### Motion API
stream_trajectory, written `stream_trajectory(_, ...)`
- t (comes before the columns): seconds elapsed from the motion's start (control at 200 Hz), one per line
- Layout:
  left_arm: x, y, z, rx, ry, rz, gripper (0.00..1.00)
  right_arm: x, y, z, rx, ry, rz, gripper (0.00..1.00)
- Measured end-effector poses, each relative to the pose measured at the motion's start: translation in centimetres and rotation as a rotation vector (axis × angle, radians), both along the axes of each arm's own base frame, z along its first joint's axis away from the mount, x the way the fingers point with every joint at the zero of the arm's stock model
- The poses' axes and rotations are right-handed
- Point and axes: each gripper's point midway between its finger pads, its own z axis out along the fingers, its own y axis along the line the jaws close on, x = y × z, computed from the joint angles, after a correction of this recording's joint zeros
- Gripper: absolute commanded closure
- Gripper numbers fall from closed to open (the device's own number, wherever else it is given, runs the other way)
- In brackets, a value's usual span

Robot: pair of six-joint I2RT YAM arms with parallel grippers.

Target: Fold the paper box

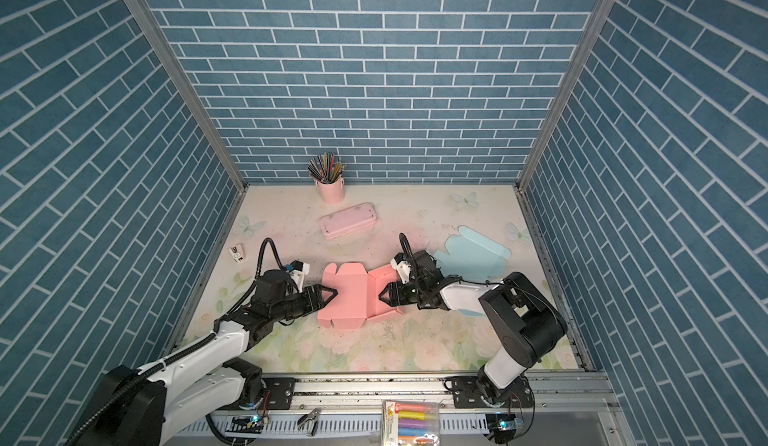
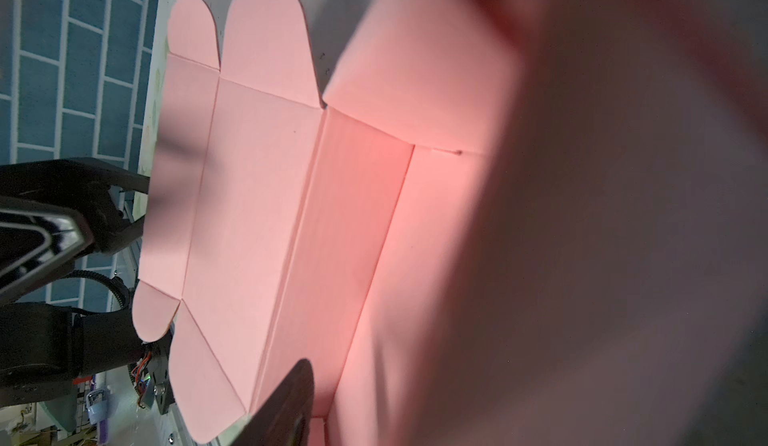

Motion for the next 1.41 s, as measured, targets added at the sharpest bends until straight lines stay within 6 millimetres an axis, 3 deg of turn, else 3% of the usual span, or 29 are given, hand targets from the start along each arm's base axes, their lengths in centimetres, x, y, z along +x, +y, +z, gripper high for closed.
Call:
stream_trajectory(0.37, -0.3, 0.7, -0.7, 0.006, 0.013, 0.041, 0.75, 0.0, 0.0, 0.0, 0.008, -0.003, -0.001, 0.37)
stream_trajectory(0.7, 0.0, 0.8, -0.7, 0.004, 0.016, 0.06, 0.92, 0.0, 0.0, 0.3, 0.0, -0.019, 0.002, 0.24)
stream_trajectory(0.98, 1.0, 0.5, 1.0, 0.016, -0.021, 0.05, 1.0, -0.1, -1.0, 0.5, -0.065, -0.038, -0.008, 0.18)
stream_trajectory(1.165, 2.1, 0.3, 2.9, 0.038, -0.063, 0.036, 1.0, 0.0, -1.8, 1.1, -0.105, -0.093, -0.002, 0.1)
stream_trajectory(1.405, 2.8, 0.3, 4.6, 0.08, -0.101, 0.015, 1.0, 0.2, -2.2, 3.5, -0.077, -0.187, -0.002, 0.08)
